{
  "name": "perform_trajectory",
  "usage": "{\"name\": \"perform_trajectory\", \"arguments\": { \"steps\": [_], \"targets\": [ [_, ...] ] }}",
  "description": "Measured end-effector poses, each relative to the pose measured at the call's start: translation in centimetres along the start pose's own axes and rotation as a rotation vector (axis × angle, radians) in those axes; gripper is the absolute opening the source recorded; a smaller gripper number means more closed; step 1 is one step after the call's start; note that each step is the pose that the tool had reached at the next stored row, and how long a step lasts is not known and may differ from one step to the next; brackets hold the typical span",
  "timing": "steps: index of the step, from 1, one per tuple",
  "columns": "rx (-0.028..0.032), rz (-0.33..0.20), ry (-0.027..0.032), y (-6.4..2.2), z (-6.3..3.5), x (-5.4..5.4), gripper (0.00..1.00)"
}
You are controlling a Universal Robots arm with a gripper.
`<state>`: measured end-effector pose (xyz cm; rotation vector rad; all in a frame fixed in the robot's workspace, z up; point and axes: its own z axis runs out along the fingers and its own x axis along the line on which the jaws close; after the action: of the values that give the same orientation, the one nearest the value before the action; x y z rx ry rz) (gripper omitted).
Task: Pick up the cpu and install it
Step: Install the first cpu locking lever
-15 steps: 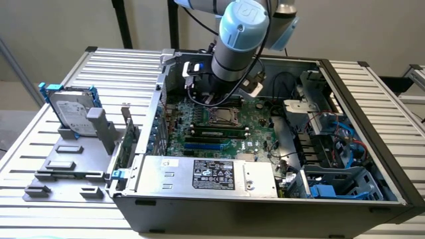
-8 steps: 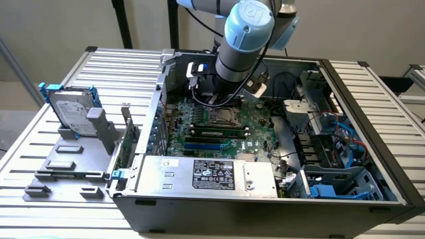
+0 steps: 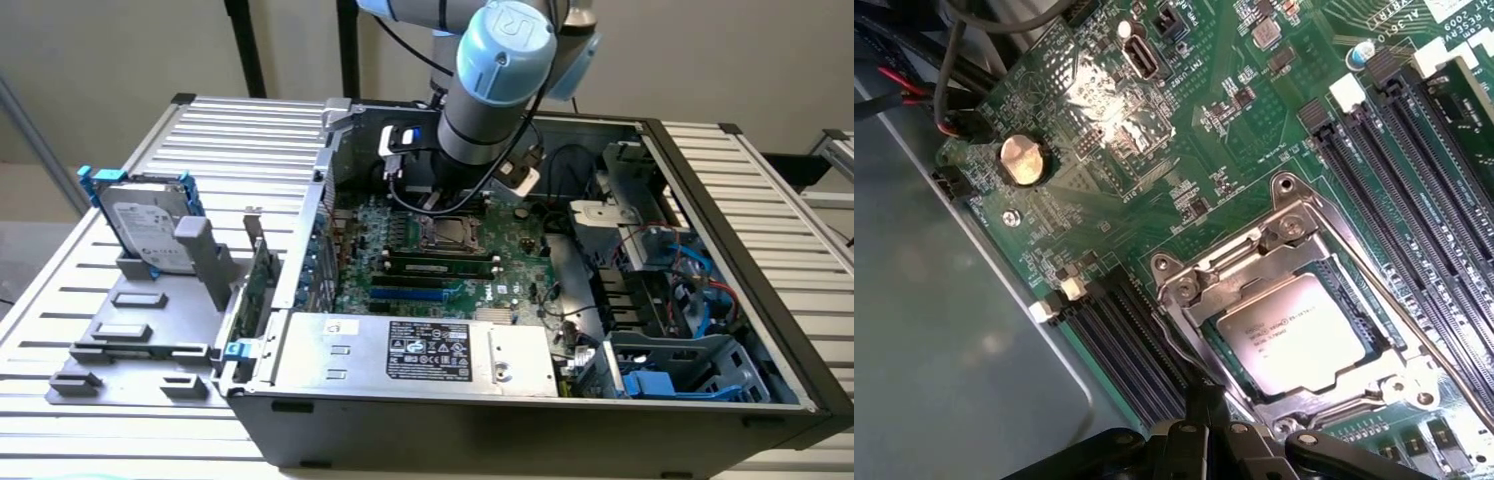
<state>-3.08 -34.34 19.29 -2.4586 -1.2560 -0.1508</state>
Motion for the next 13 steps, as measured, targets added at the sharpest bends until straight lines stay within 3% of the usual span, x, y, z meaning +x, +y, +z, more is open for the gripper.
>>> {"name": "perform_trajectory", "arguments": {
  "steps": [13],
  "targets": [
    [-0.0025,0.000,-0.0036,0.96,0.02,0.66,0.11]
  ]
}}
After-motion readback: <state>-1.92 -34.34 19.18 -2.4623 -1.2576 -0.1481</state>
